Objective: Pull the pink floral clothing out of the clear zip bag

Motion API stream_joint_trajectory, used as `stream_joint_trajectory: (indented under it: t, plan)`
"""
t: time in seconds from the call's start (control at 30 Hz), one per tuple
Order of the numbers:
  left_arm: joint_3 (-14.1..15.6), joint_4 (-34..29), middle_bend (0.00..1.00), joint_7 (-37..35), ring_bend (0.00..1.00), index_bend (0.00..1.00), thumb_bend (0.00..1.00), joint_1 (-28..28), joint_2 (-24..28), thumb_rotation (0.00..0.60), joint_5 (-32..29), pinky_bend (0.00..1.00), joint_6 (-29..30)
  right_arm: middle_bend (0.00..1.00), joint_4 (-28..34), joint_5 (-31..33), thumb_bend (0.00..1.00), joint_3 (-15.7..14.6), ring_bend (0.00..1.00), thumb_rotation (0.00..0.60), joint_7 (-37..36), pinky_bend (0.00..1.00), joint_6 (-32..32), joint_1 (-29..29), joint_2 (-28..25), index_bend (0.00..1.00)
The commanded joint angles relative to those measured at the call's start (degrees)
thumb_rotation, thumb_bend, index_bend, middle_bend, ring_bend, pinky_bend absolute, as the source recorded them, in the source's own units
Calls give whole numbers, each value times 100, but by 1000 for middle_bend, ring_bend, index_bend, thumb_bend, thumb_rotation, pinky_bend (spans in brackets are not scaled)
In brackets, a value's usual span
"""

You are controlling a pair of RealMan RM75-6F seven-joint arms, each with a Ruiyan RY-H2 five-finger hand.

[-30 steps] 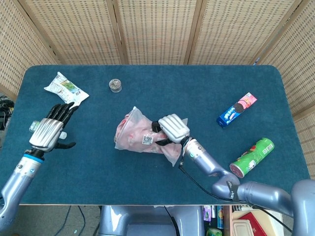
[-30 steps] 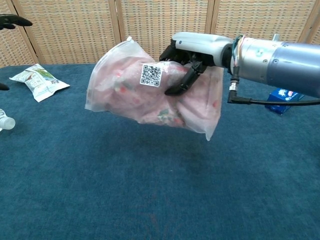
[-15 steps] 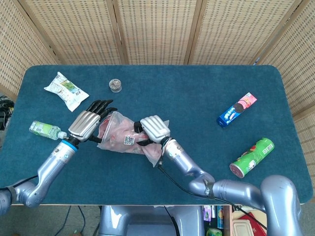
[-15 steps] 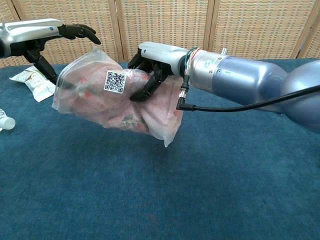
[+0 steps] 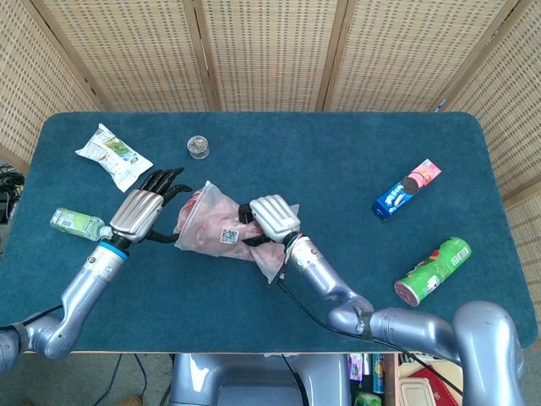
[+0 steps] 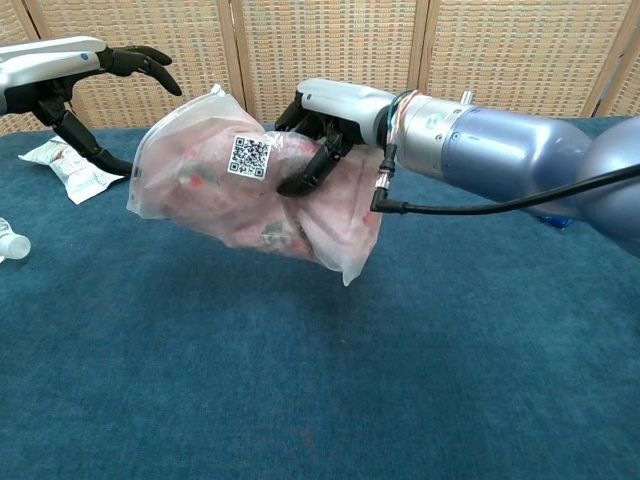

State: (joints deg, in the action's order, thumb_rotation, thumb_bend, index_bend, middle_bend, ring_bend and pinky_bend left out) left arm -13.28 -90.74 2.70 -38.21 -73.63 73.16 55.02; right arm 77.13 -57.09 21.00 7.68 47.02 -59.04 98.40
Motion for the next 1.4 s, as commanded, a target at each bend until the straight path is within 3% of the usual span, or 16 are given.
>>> stream_joint_trajectory:
  t: [0.03,0.87,1.03,1.3,1.4]
  plan:
    - [31,25,0,-20,0,217,57,-6,-10,600,-36,0,-38,682,30,24,791,10,572,600,-11,479,2,4,-19,606]
    - [85,55,0,552,0,253,67,-478,-390,600,-665,0,-429,684,352,191,801,-9,572,600,173,478,103,-56,-138,607]
    - [116,105,0,589,0,435,237,-530,-530,600,-689,0,-396,684,434,222,805,-18,573,600,215,479,140,-54,-186,611]
    - [173,255,0,739,0,578,512,-624,-677,600,-713,0,-387,685,472,265,807,-73,572,600,238,479,145,-39,-231,611]
    - [153,327,0,797,0,621,549,-683,-739,600,-744,0,-389,685,458,275,808,-97,573,600,218,478,148,-21,-233,611]
